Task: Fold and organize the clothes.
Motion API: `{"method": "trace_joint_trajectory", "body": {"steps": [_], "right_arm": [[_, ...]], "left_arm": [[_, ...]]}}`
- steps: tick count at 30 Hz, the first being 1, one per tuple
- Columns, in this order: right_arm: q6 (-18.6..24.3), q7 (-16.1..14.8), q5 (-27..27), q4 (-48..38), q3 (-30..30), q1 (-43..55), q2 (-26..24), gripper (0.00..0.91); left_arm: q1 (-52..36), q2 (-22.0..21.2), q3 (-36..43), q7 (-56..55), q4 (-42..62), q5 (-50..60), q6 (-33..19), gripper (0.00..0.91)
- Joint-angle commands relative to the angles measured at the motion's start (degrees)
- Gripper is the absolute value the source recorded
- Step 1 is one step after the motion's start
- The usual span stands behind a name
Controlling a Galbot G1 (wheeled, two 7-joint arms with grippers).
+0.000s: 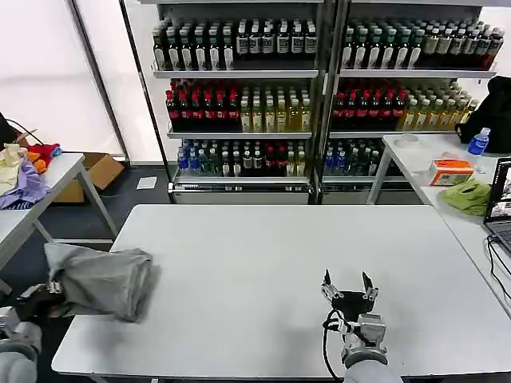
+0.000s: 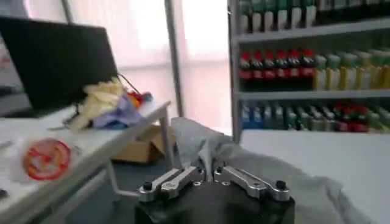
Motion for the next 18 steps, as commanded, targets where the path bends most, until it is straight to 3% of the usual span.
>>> {"method": "trace_joint_trajectory", "body": {"steps": [1,10,18], "right_arm": [[-0.1,0.1,0.1,-0.3,-0.1,0.6,0.1,0.907],[0.2,0.0,0.0,0.6,1.6,-1.4,0.4,0.907],[0.8,-0.1,0.4,1.1,3.8,-3.1,0.5,0.907]], "left_arm": [[0.5,0.5,-8.1,-0.1,-9.3,5.7,-1.5,0.0],[1.8,-3.4,0.3,2.0,-21.3,12.5,-1.6,0.0],[5.3,-5.5,11.6,4.5,-19.9,17.6,-0.8,0.0]]}}
